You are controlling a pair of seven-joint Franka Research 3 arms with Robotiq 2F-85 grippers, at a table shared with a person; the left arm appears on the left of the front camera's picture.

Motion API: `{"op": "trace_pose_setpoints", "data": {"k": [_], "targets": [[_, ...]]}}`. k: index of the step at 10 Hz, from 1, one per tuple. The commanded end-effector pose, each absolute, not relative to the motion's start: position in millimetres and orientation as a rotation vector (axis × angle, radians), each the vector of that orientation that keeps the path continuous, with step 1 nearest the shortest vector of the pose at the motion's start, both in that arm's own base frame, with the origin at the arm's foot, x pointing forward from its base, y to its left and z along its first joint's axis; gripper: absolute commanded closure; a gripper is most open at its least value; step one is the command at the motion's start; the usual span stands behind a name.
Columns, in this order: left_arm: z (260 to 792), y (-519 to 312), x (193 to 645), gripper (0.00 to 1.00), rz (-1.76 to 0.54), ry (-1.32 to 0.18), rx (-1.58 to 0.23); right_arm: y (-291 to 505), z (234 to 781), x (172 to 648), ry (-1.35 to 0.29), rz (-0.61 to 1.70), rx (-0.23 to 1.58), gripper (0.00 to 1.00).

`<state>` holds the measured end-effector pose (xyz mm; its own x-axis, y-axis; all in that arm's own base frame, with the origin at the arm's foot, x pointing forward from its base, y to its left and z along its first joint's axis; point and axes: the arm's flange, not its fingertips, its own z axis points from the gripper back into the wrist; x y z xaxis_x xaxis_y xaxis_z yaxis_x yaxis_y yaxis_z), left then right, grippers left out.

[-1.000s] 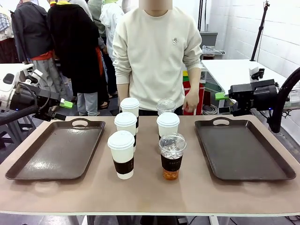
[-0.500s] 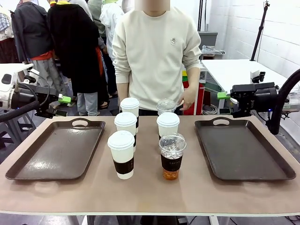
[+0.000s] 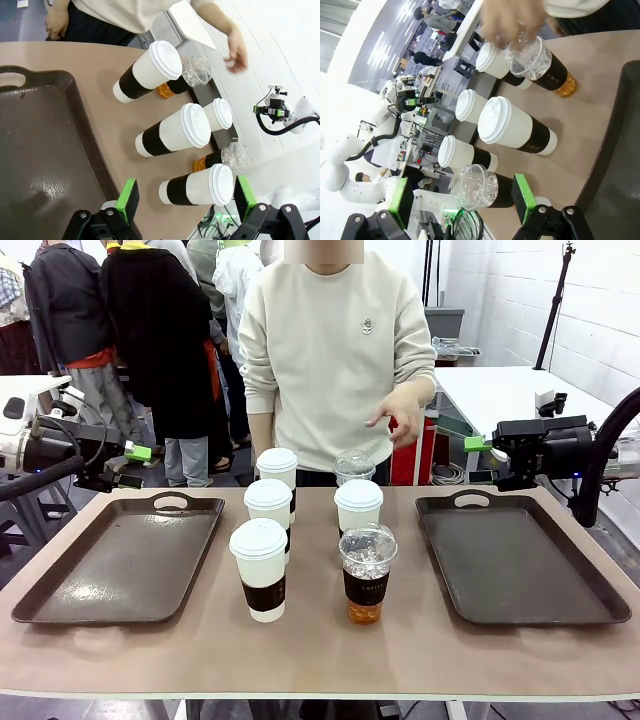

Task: Distribute the coffee onto the tray.
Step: Pick up one iced Americano and place it on the right Handle tray.

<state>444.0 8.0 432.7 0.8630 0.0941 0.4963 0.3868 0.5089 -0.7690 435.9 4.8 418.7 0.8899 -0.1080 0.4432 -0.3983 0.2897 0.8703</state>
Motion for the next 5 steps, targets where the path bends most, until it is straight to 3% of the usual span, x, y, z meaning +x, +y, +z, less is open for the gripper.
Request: {"op": "trace_pose_setpoints", "data": {"k": [1,5], "targets": [[434.0,7.8,439.7,0.0,-0.185,-0.521,-1.03,4.9,419.4,435.6,-0.468,0.206,1.275,0.0],[434.0,7.8,439.7,0.0,-0.185,-0.521,-1.03,4.9,419.4,435.6,-0.468,0.206,1.275,0.0]]}}
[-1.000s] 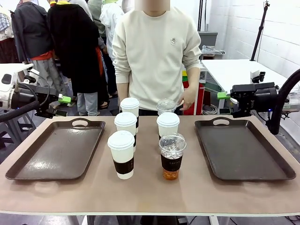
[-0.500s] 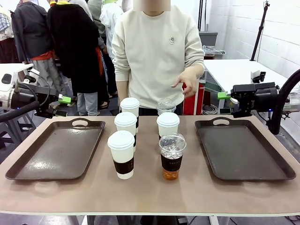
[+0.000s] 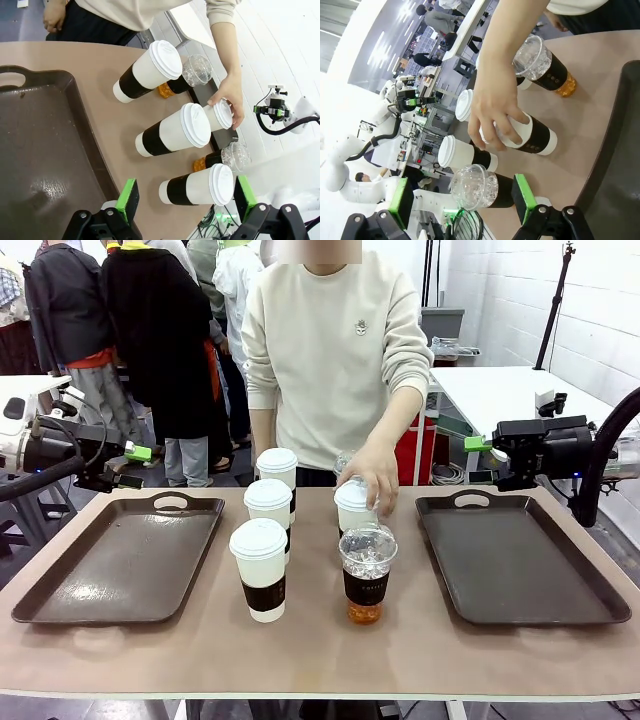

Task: Distribute the coffee onto the tray.
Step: Pick up one iced Americano and place it on the right Handle tray.

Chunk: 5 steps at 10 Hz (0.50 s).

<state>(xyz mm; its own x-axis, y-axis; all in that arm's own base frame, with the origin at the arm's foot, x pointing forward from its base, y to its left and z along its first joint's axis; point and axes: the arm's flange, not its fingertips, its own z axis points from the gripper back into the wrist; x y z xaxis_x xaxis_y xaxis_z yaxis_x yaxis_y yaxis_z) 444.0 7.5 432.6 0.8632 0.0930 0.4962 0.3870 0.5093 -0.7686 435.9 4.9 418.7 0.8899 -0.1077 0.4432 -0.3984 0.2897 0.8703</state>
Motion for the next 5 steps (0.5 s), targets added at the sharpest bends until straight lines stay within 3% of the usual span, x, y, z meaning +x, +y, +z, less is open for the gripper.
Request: {"op": "trace_pose_setpoints", "data": {"k": [1,4,5], "targets": [[434.0,7.8,439.7,0.0,-0.185,-0.521,-1.03,4.9,419.4,435.6,-0.468,0.206,1.275,0.0],[434.0,7.8,439.7,0.0,-0.185,-0.521,-1.03,4.9,418.7,435.9,-0.466,0.203,1.275,0.0],[434.0,7.8,439.7,0.0,-0.185,-0.521,-1.03,11.7,423.3,432.0,-0.557,0.363,1.227,0.0]]}}
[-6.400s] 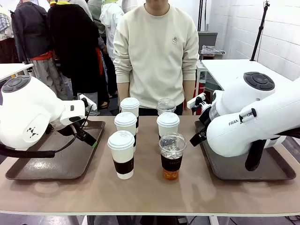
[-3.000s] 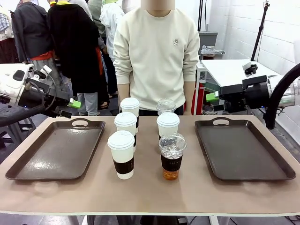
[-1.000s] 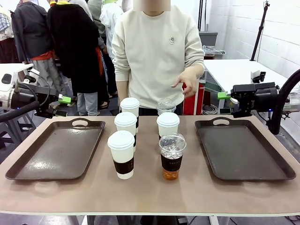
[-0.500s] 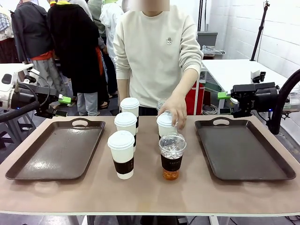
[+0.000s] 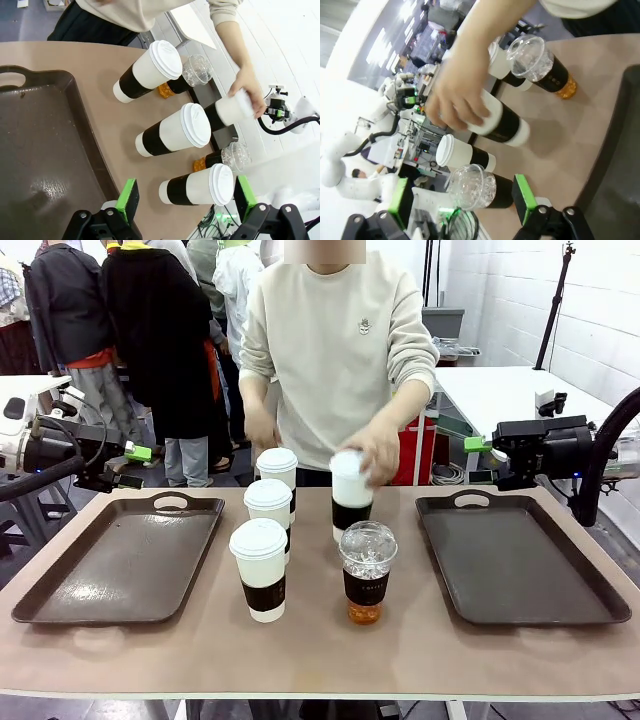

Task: Distribute the coffee onto the tray.
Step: Pick up one iced Americano and place it on the right Handle tray.

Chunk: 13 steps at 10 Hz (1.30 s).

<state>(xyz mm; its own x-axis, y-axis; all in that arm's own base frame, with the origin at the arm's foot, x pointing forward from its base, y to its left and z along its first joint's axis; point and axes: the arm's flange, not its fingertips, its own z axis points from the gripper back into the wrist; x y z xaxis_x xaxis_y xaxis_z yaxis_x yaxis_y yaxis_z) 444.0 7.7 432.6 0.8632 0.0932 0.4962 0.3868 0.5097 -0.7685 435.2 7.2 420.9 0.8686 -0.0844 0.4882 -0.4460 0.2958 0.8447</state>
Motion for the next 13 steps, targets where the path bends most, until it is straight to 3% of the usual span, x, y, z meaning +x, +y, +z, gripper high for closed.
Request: {"op": "trace_pose_setpoints", "data": {"k": [1,4,7,13], "targets": [[434,8,440,0.0,-0.185,-0.521,-1.03,17,422,428,-0.641,0.479,1.171,0.0],[434,8,440,0.0,-0.185,-0.521,-1.03,26,410,415,-0.8,0.902,1.087,0.0],[434,8,440,0.0,-0.185,-0.521,-1.03,30,400,411,-0.76,1.149,1.141,0.0],[434,8,440,0.0,-0.185,-0.521,-1.03,34,403,407,-0.77,1.11,1.103,0.0]]}}
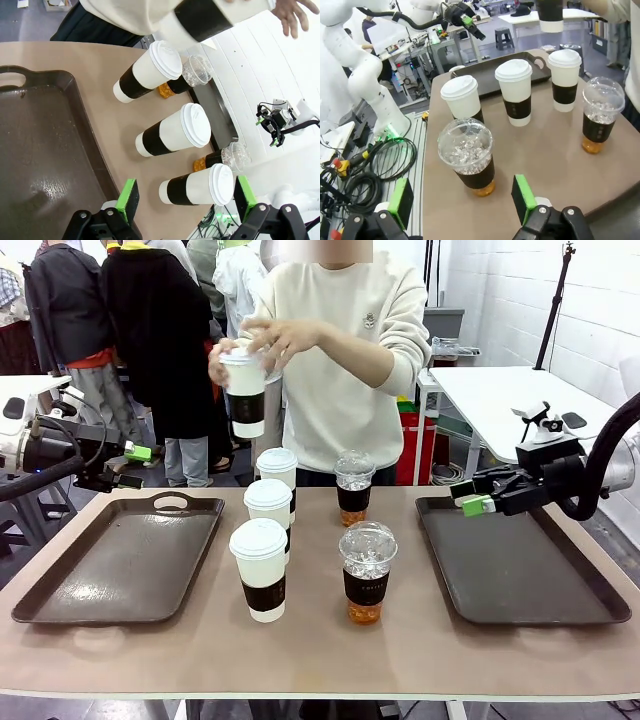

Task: Distribute the coffee onto the tray.
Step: Pick up one iced Americano and place it on the right Handle tray.

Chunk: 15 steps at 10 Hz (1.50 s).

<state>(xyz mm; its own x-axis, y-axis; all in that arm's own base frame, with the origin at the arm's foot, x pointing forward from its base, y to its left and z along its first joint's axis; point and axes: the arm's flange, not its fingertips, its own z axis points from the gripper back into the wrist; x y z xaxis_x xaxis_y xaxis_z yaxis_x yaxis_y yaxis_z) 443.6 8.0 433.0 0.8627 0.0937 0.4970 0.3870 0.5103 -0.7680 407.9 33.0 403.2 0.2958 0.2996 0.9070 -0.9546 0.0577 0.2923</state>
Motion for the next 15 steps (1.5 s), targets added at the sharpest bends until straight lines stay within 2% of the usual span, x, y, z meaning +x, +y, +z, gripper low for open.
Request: {"op": "trace_pose_setpoints", "data": {"k": [1,5,8,10,15], "targets": [[434,8,440,0.0,-0.185,-0.521,-1.03,39,394,411,-0.806,1.227,1.079,0.0],[434,8,440,0.0,-0.185,-0.521,-1.03,64,357,411,-0.908,1.495,1.068,0.0],[434,8,440,0.0,-0.185,-0.521,-1.03,91,341,408,-0.968,1.516,1.009,0.0],[434,8,440,0.0,-0.185,-0.521,-1.03,102,338,406,-0.933,1.467,1.002,0.0],[434,8,440,0.0,-0.185,-0.521,-1.03,87,344,409,-0.932,1.514,1.043,0.0]]}}
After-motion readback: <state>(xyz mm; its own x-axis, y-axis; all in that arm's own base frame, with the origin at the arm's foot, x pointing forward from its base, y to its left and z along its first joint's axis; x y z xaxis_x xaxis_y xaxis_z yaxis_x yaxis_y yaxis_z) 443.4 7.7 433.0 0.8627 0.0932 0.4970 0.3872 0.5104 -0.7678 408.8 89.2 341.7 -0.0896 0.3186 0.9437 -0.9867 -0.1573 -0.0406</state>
